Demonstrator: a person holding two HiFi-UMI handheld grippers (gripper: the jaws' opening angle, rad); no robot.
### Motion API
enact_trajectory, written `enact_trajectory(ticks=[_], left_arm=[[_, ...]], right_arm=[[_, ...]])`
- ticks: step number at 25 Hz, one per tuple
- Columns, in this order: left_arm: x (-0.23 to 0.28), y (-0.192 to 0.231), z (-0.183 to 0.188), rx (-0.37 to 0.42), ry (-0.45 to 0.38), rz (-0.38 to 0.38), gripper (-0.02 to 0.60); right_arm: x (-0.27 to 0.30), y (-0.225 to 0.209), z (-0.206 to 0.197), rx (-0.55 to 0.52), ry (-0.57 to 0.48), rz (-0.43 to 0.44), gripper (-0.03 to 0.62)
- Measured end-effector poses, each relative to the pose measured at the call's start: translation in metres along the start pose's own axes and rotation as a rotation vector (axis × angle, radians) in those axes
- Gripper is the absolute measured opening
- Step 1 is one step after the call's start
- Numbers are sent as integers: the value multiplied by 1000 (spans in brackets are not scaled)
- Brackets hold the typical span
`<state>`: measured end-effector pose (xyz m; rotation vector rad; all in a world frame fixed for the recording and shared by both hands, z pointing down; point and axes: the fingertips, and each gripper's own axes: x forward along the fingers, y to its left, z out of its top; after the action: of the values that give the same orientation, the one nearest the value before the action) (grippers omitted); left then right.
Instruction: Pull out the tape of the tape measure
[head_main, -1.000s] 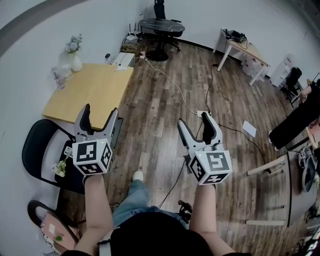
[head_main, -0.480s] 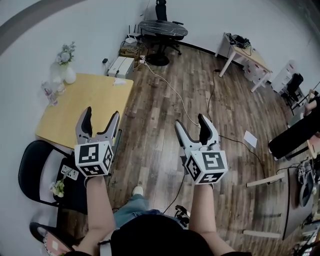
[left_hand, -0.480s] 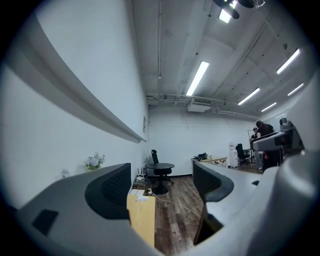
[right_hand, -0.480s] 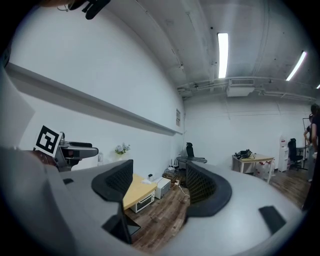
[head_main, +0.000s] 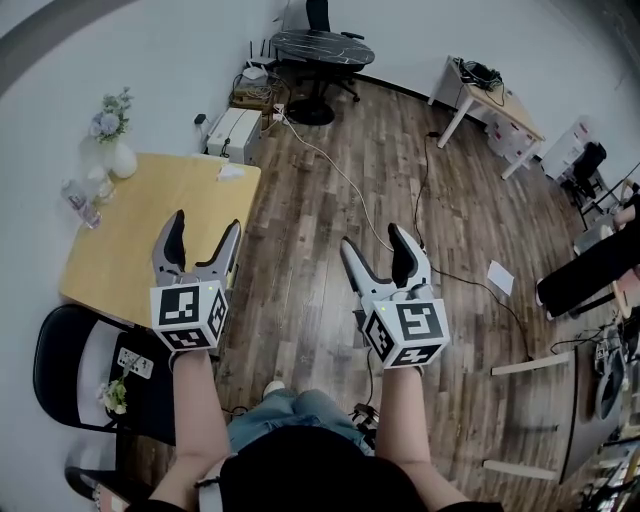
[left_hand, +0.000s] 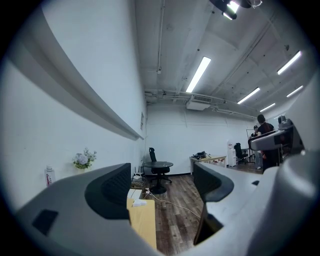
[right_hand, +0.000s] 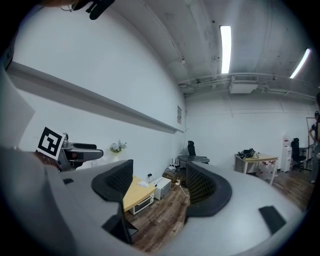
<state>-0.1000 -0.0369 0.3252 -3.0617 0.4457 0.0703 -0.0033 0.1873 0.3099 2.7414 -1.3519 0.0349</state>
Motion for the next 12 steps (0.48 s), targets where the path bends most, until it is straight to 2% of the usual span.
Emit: enact_trajectory(ticks=[6, 12], left_arm=[[39, 8, -9, 17, 17, 24, 394], [97, 25, -11, 26, 21, 104, 394]], right_arm=[[48, -21, -7, 30, -2, 30, 339], [126, -54, 2, 47, -35, 105, 339]])
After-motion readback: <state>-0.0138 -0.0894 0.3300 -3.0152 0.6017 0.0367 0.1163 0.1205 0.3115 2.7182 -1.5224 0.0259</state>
